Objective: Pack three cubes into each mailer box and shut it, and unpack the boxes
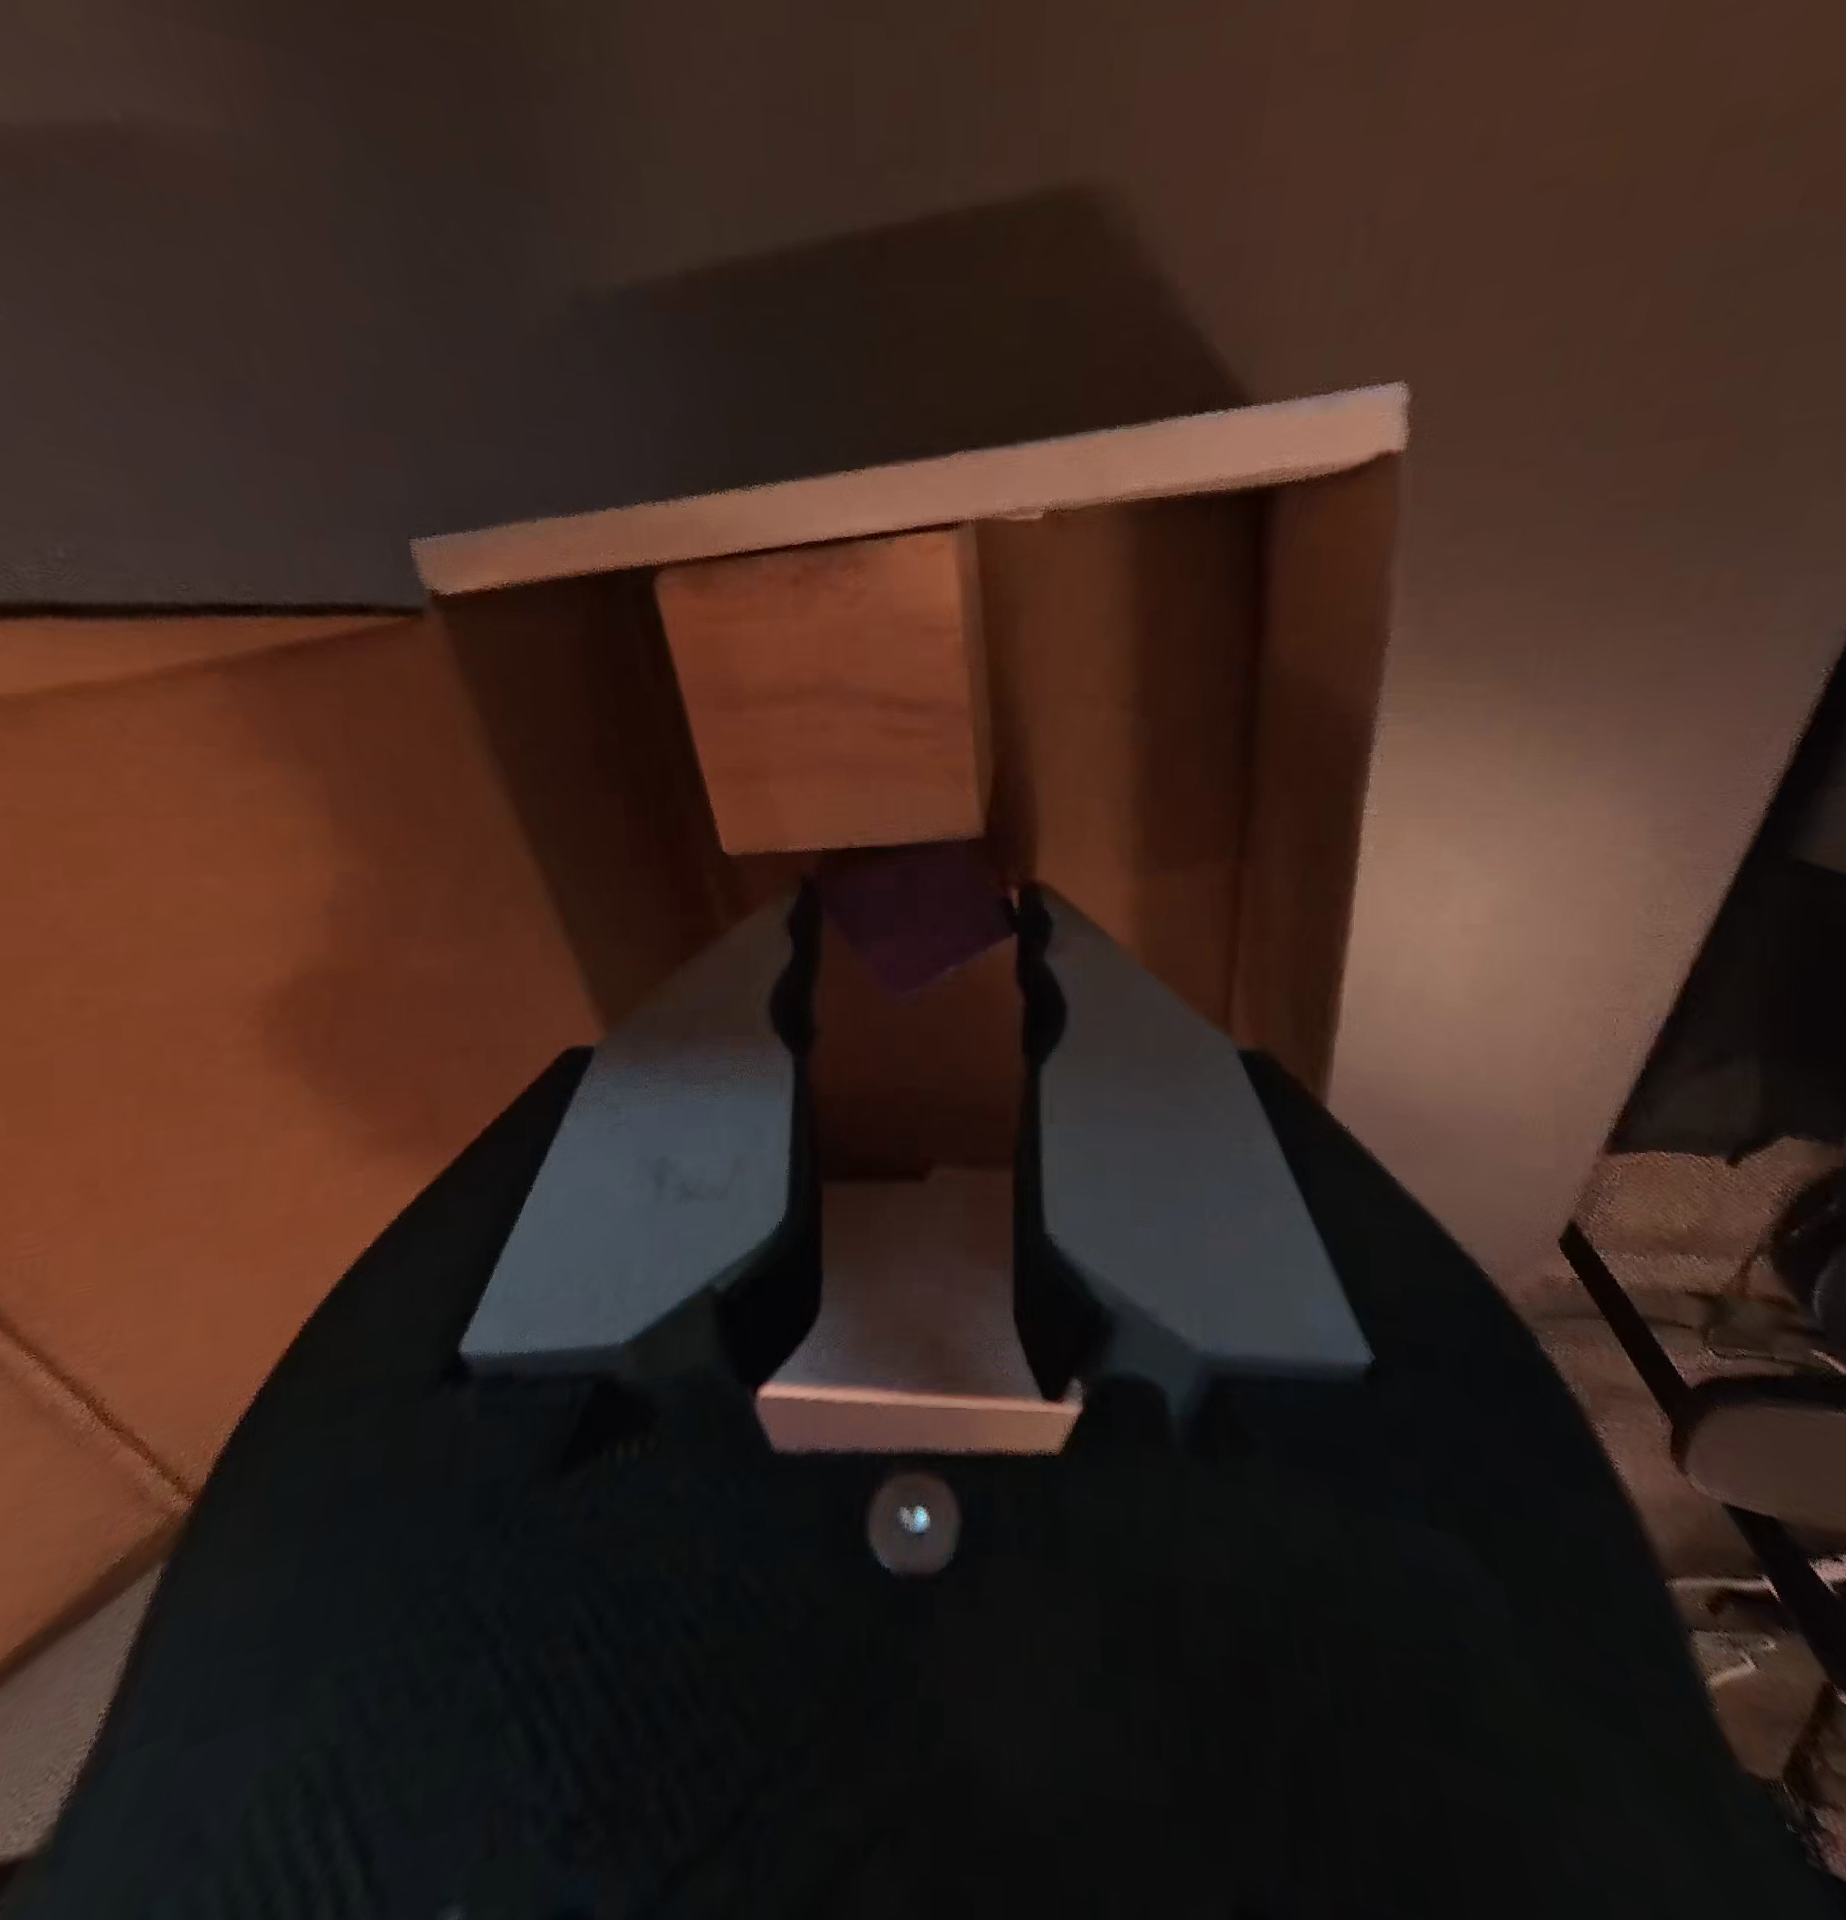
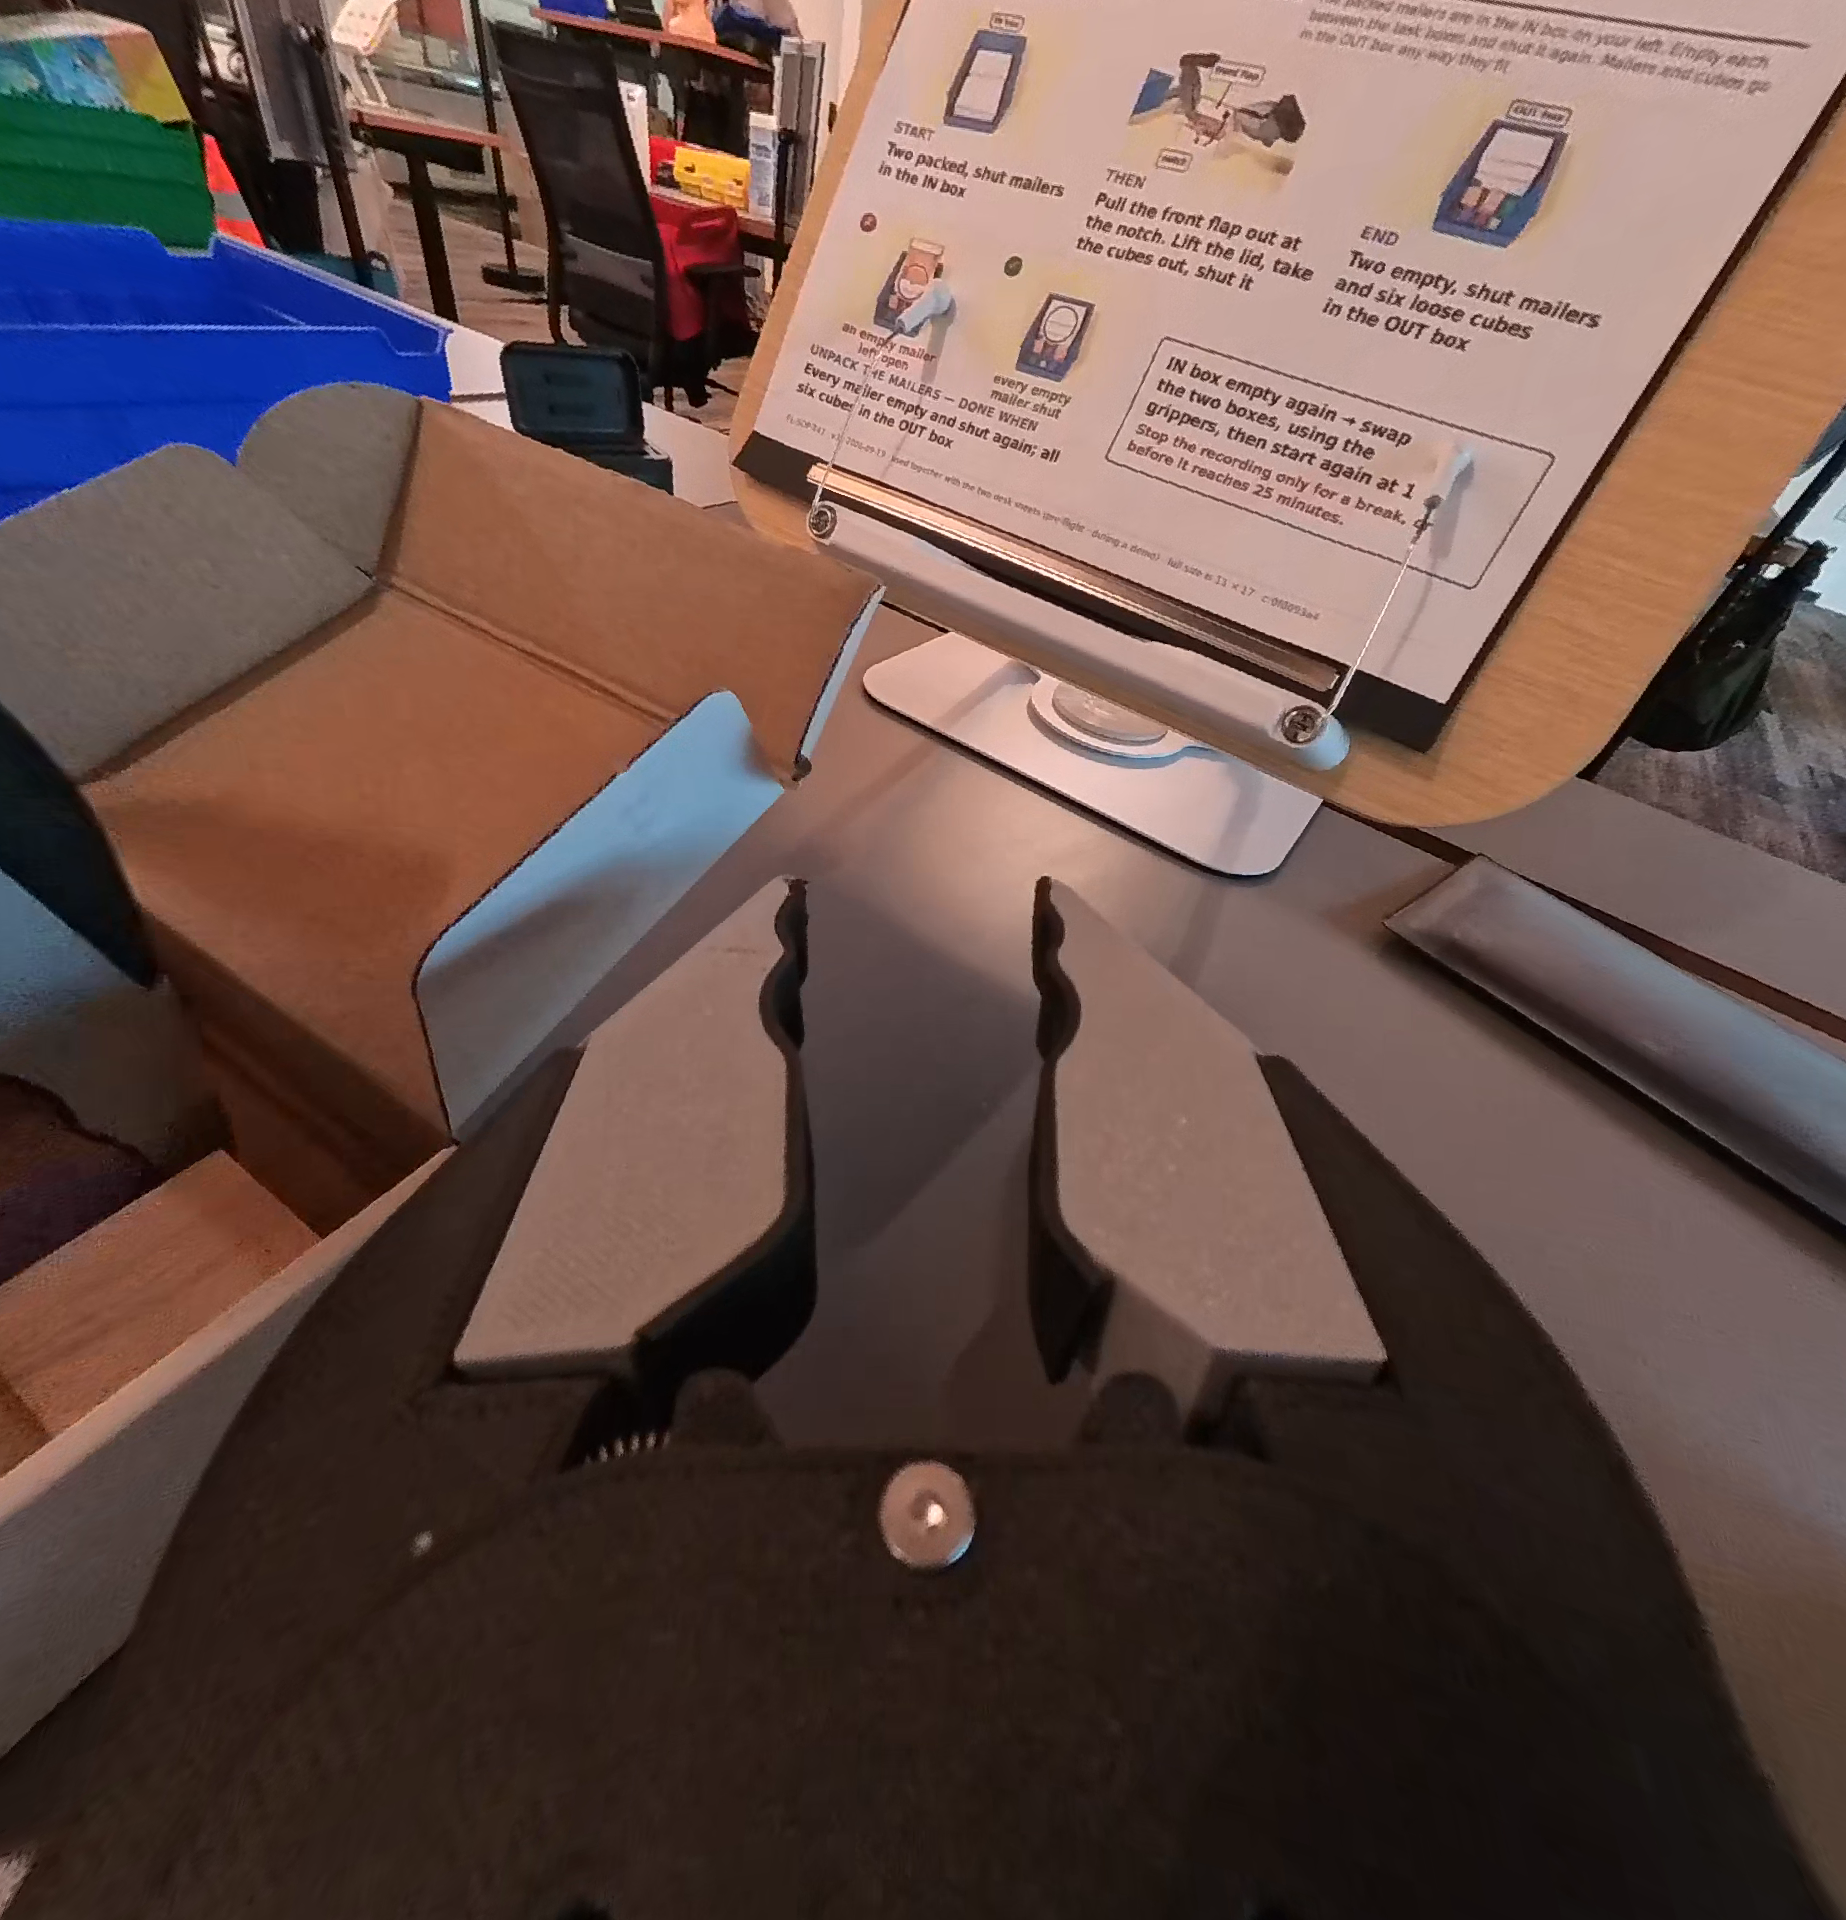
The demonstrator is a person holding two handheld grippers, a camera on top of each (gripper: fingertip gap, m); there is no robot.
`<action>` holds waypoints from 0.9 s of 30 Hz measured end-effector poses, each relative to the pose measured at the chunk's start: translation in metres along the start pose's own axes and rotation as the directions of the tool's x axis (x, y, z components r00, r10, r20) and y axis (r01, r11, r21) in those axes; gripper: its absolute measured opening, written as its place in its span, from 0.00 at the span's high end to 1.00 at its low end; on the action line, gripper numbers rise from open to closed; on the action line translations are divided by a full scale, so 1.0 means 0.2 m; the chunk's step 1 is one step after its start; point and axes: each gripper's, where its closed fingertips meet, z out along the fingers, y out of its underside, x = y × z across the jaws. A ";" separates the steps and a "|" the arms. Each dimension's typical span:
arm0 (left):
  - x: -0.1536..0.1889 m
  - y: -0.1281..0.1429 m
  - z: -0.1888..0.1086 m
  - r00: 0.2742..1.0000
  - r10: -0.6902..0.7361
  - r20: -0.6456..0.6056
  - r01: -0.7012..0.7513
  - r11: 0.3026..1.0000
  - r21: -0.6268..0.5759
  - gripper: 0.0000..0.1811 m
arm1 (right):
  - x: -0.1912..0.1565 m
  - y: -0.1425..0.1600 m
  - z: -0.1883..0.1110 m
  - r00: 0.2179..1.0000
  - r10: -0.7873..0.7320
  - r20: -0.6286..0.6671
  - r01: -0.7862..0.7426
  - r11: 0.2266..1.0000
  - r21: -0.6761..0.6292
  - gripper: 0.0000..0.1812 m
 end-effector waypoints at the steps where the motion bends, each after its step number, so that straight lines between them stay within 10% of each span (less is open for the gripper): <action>1: 0.00 0.00 0.01 1.000 0.001 -0.008 -0.001 1.000 -0.009 0.80 | 0.00 0.00 0.00 1.000 0.001 0.000 -0.001 1.000 0.001 0.77; 14: 0.03 0.27 -0.43 0.989 -0.146 0.033 0.139 0.979 0.152 0.66 | 0.02 -0.02 -0.02 1.000 0.009 -0.009 -0.008 1.000 0.017 0.78; 19: -0.16 0.85 -0.66 0.869 -0.443 0.222 0.422 0.896 0.136 0.64 | -0.01 -0.01 0.00 1.000 -0.010 0.003 0.010 1.000 0.002 0.78; 27: -0.24 2.03 -0.56 0.384 -0.872 0.304 0.912 0.410 0.025 0.68 | -0.02 0.01 0.00 1.000 -0.022 -0.001 0.022 1.000 -0.005 0.78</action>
